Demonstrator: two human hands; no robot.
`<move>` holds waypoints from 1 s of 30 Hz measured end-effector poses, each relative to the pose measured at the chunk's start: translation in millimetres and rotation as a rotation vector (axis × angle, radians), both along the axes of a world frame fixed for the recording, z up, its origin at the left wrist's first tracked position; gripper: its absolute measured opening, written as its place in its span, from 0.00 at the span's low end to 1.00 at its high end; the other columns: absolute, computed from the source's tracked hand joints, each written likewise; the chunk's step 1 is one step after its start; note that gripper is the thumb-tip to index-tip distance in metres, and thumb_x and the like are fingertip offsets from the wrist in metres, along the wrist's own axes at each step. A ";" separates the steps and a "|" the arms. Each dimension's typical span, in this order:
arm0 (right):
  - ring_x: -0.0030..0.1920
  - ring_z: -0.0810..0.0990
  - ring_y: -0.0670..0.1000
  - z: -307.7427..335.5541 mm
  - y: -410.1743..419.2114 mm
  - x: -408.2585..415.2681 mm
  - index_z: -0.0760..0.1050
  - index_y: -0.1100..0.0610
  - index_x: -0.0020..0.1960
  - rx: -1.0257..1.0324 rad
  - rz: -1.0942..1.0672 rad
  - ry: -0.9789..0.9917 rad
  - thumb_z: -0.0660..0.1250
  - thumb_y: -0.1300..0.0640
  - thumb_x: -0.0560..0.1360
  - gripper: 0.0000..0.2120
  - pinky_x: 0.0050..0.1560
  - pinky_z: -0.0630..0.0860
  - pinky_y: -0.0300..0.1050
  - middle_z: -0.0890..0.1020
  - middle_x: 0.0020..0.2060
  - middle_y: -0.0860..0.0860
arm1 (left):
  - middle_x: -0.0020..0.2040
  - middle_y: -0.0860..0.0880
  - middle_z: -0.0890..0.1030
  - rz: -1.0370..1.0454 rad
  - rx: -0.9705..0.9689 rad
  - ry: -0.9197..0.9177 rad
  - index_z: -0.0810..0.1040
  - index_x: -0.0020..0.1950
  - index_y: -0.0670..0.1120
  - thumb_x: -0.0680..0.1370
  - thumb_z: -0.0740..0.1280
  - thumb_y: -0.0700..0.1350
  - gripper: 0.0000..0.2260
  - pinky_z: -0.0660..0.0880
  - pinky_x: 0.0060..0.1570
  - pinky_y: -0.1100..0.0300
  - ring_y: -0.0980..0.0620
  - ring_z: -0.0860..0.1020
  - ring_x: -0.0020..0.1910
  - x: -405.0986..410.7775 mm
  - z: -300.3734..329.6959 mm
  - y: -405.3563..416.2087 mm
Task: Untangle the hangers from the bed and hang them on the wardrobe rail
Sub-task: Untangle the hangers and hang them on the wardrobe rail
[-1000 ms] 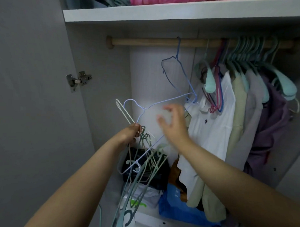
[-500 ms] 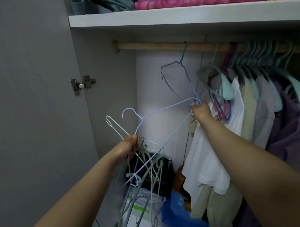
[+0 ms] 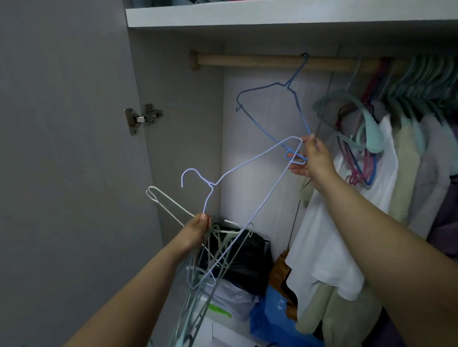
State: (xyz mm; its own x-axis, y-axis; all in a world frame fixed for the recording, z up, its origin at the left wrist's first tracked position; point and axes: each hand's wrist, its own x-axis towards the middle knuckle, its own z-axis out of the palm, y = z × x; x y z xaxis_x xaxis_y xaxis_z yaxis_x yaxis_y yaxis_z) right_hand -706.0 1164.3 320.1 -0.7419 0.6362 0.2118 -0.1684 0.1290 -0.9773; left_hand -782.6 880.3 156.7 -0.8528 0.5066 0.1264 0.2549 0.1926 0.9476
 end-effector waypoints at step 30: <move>0.47 0.81 0.54 -10.5 -32.3 34.4 0.74 0.57 0.40 0.716 0.430 -0.610 0.70 0.47 0.74 0.13 0.39 0.77 0.43 0.77 0.49 0.51 | 0.32 0.54 0.63 -0.011 -0.104 -0.067 0.65 0.38 0.49 0.81 0.53 0.55 0.16 0.60 0.32 0.59 0.56 0.61 0.31 7.5 -72.8 -47.0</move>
